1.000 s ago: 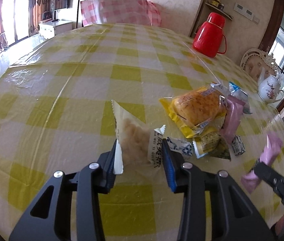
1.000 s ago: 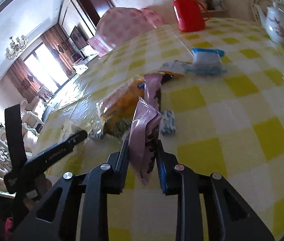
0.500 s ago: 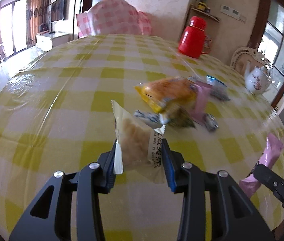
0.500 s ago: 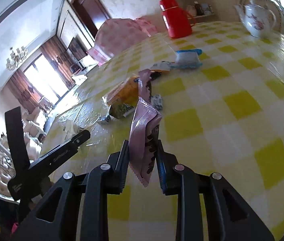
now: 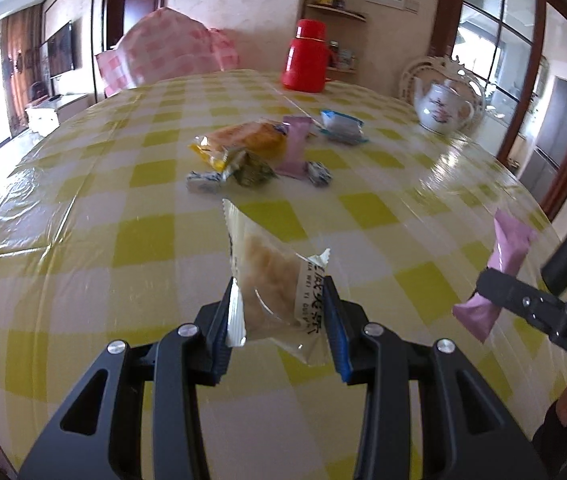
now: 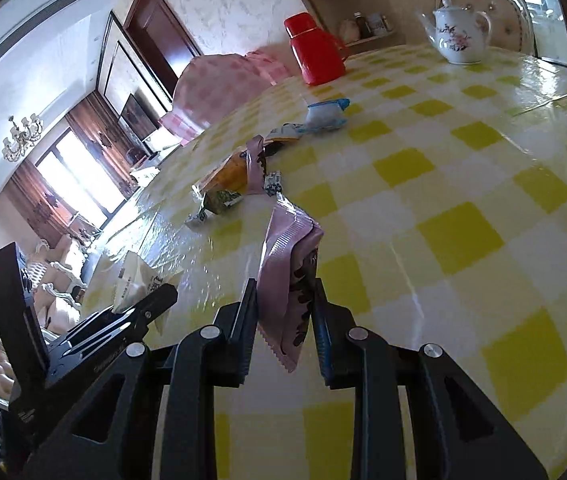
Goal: Organize snacks
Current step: 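Lift the clear bread bag and pink wrapper and turn toward the purple box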
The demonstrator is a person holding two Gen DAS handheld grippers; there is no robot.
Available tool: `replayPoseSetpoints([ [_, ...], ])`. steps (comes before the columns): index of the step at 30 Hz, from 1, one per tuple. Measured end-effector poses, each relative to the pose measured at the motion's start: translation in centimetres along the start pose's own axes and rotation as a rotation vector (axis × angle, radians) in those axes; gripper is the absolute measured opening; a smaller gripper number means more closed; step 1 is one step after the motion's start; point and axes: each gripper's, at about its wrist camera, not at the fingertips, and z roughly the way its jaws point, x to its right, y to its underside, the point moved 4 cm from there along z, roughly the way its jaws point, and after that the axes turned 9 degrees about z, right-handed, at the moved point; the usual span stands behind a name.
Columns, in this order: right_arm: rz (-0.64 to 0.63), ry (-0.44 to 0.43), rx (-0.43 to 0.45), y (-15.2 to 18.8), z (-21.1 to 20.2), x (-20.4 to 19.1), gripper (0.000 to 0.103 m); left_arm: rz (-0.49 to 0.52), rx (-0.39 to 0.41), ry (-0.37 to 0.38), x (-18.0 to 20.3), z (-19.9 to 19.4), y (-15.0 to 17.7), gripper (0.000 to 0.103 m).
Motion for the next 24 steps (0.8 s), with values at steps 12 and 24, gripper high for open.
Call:
replayPoseSetpoints([
  [12, -0.103, 0.030, -0.027, 4.7, -2.6, -2.4, 0.026, 0.061, -0.037, 0.027, 0.0, -4.3, 4.7, 0.040],
  [24, -0.214, 0.001, -0.063, 7.5, -2.2, -7.2, 0.026, 0.056, -0.040, -0.009, -3.4, -7.6, 8.3, 0.040],
])
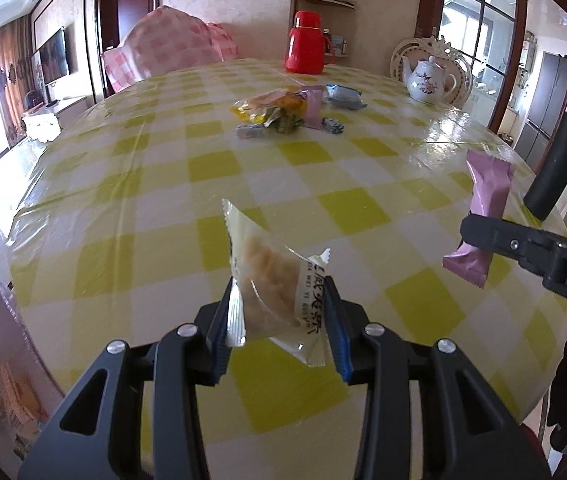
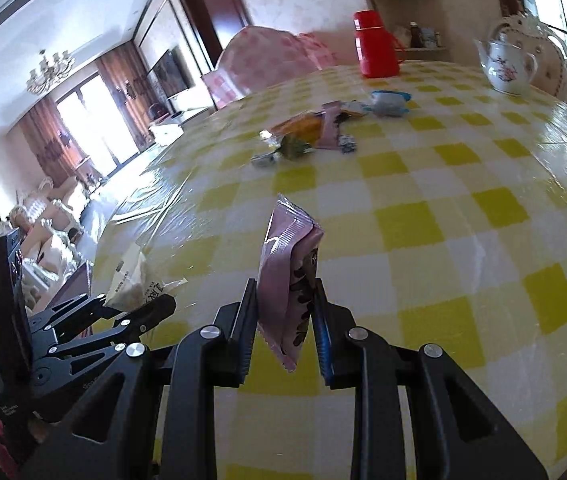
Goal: Organize snacks
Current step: 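Lift the clear bread bag and pink wrapper and turn toward the purple box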
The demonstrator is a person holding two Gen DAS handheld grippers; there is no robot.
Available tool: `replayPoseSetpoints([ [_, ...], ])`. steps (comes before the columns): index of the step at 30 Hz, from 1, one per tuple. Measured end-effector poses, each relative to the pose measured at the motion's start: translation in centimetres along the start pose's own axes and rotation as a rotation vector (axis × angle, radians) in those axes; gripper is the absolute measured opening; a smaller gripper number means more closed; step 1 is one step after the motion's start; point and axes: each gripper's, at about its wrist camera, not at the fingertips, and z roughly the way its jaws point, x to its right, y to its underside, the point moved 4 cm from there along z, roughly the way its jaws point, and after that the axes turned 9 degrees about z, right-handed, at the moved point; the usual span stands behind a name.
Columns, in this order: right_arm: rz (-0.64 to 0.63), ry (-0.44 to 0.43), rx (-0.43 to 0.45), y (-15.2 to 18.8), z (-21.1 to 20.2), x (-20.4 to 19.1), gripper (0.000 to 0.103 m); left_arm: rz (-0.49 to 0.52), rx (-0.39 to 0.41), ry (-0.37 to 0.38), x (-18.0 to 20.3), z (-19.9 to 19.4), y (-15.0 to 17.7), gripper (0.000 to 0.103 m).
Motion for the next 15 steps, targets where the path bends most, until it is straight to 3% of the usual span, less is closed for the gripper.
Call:
replayPoseSetpoints([
  [15, -0.114, -0.019, -0.071, 2.4, 2.0, -5.1, 0.026, -0.065, 0.015, -0.015, -3.9, -1.8, 2.2, 0.041],
])
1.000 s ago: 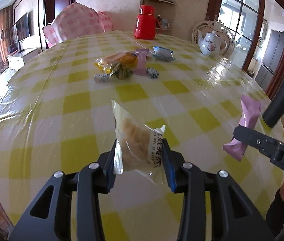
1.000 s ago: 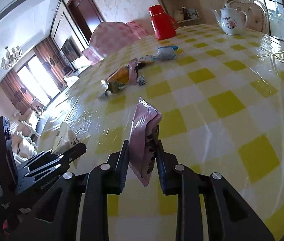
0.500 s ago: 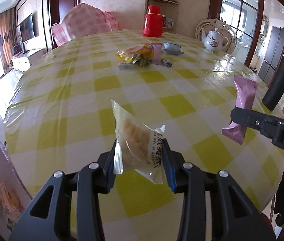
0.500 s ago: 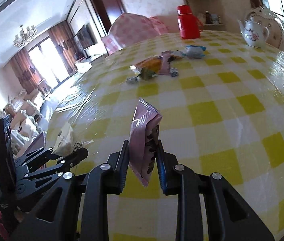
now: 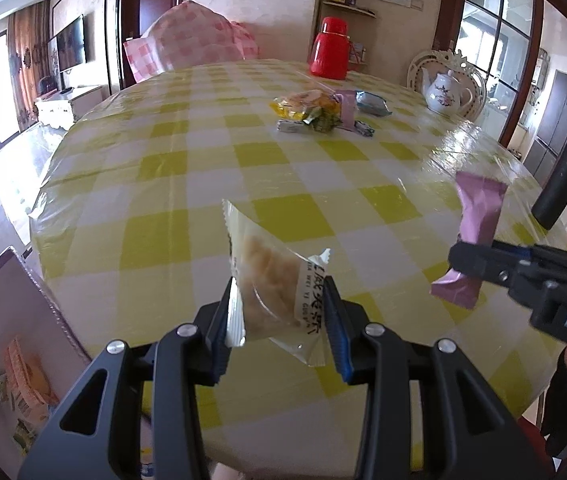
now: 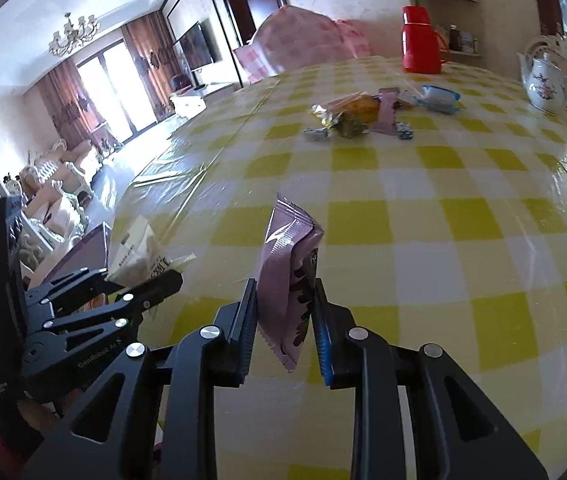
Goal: Organize snacks
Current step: 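Lift the clear bread bag and pink wrapper and turn toward the purple box, then lower both snacks into the purple box and open both grippers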
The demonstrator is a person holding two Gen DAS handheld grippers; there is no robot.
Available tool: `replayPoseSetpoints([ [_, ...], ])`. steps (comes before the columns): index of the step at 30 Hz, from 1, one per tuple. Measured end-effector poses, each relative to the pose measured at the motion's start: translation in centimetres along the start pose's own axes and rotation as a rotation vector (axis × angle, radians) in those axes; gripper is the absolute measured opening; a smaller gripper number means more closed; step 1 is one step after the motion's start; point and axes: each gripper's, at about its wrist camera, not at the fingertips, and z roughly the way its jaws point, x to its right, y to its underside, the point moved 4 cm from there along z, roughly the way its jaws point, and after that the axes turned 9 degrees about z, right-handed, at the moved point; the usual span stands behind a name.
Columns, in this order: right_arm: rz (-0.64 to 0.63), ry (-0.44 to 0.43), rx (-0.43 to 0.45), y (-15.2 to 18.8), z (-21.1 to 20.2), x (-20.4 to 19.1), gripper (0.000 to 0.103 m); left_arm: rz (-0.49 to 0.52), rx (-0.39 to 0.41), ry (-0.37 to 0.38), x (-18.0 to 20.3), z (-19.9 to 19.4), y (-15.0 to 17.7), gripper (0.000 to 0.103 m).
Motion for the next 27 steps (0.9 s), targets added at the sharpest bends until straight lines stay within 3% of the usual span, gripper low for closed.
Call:
replayPoseSetpoints([
  [7, -0.096, -0.033, -0.020, 0.5, 0.7, -4.7, 0.026, -0.032, 0.024, -0.024, -2.3, -1.7, 0.4, 0.041],
  [18, -0.344, -0.131, -0.064, 2.8, 2.5, -15.9, 0.026, -0.081, 0.002, -0.172, -9.8, -4.7, 2.3, 0.041],
  [27, -0.480, -0.213, -0.147, 6.3, 4.2, -22.1, 0.026, -0.091, -0.138, -0.286, -16.3, -5.2, 5.8, 0.042],
])
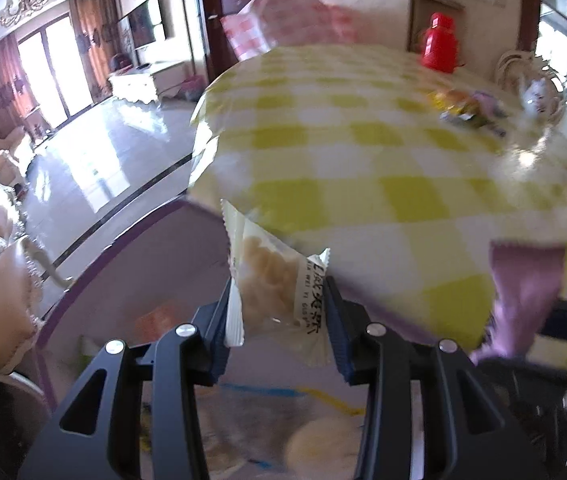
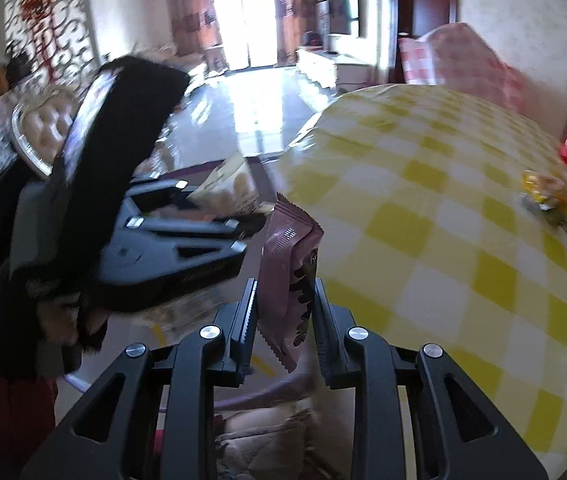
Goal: Organize snacks
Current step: 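Lower both snacks into the purple box and open both grippers, then grasp the orange bread pack with the left gripper while the right grasps the blue candy bag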
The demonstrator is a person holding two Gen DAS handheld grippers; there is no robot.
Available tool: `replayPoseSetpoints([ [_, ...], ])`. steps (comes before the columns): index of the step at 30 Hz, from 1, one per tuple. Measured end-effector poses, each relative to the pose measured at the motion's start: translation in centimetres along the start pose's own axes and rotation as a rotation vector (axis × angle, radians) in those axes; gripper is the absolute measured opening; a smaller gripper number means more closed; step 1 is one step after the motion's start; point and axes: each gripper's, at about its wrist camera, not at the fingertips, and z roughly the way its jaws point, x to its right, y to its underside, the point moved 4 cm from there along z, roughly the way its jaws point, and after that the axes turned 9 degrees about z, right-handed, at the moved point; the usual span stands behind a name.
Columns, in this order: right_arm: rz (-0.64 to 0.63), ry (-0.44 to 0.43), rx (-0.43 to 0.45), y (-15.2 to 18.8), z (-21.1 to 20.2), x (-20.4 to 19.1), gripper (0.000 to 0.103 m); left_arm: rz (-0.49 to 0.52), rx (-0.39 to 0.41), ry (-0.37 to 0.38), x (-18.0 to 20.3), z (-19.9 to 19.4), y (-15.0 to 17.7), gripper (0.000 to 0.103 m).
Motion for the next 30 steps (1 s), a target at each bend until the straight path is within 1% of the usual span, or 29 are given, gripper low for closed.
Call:
replayPoseSetpoints([
  [4, -0.052, -0.078, -0.061, 1.2, 1.5, -2.0, 0.027, -0.013, -0.036, -0.044, -2.0, 0.3, 0.9, 0.045],
  [6, -0.082, -0.131, -0.094, 1.8, 1.9, -3.0, 0.030, -0.015, -0.058, -0.069, -2.8, 0.6, 1.2, 0.053],
  [7, -0.107, -0.150, -0.104, 2.1, 1.9, -3.5, 0.035, -0.017, -0.076, -0.092, -3.2, 0.7, 1.4, 0.059],
  [8, -0.121, -0.153, -0.098, 2.2, 1.6, -3.7, 0.047, -0.024, -0.081, -0.122, -3.5, 0.7, 1.5, 0.077],
  [9, -0.126, -0.149, -0.081, 2.2, 1.2, -3.6, 0.054, -0.039, -0.078, -0.161, -3.9, 0.5, 1.4, 0.088],
  [10, -0.121, -0.138, -0.049, 2.1, 0.4, -3.2, 0.066, -0.060, -0.075, -0.189, -4.1, 0.3, 1.2, 0.091],
  [12, -0.096, -0.100, 0.009, 1.7, -0.9, -1.6, 0.075, -0.106, -0.073, -0.211, -4.2, -0.1, 0.7, 0.095],
  [13, -0.073, -0.063, 0.048, 1.6, -1.8, -0.2, 0.083, -0.128, -0.063, -0.207, -4.0, -0.3, 0.2, 0.096],
  [14, -0.042, -0.016, 0.096, 1.5, -2.9, 1.6, 0.087, -0.148, -0.050, -0.199, -3.6, -0.6, -0.3, 0.099],
  [15, -0.010, 0.029, 0.138, 1.4, -3.7, 3.2, 0.087, -0.173, -0.038, -0.187, -3.1, -0.9, -0.7, 0.101],
  [16, 0.028, 0.074, 0.176, 1.5, -4.6, 5.0, 0.087, -0.201, -0.030, -0.158, -2.0, -1.0, -1.4, 0.101],
  [17, 0.080, 0.111, 0.200, 1.6, -5.4, 7.2, 0.087, -0.213, -0.031, -0.113, -0.7, -0.8, -2.1, 0.101],
  [18, 0.130, 0.134, 0.203, 1.8, -6.1, 9.2, 0.087, -0.216, -0.033, -0.062, 0.8, -0.7, -3.0, 0.101],
  [19, 0.198, 0.158, 0.207, 2.2, -6.8, 12.0, 0.087, -0.209, -0.032, 0.014, 3.2, -0.6, -4.3, 0.101],
  [20, 0.242, 0.179, 0.216, 2.5, -7.4, 13.8, 0.087, -0.199, -0.026, 0.067, 5.1, -0.6, -5.4, 0.101],
  [21, 0.295, 0.223, 0.227, 2.9, -8.1, 16.2, 0.087, -0.189, -0.017, 0.121, 7.2, -0.5, -6.5, 0.101],
  [22, 0.352, 0.296, 0.232, 3.4, -8.7, 19.0, 0.087, -0.173, 0.001, 0.190, 10.1, -0.4, -8.3, 0.101],
  [23, 0.399, 0.364, 0.230, 3.8, -9.1, 21.3, 0.087, -0.162, 0.015, 0.234, 12.1, -0.1, -9.6, 0.101],
  [24, 0.470, 0.437, 0.225, 4.4, -9.7, 24.7, 0.087, -0.153, 0.027, 0.271, 14.3, 0.3, -11.0, 0.101],
  [25, 0.525, 0.466, 0.223, 4.9, -10.0, 27.1, 0.087, -0.142, 0.035, 0.308, 17.0, 0.9, -12.7, 0.101],
  [27, 0.636, 0.486, 0.226, 6.0, -10.6, 31.7, 0.087, -0.114, 0.037, 0.366, 22.0, 2.8, -15.4, 0.101],
  [29, 0.762, 0.474, 0.234, 7.5, -11.5, 36.1, 0.087, -0.075, 0.036, 0.408, 25.7, 4.5, -17.1, 0.101],
  [30, 0.813, 0.458, 0.257, 7.7, -12.2, 38.0, 0.087, -0.050, 0.039, 0.415, 27.8, 5.6, -18.3, 0.101],
])
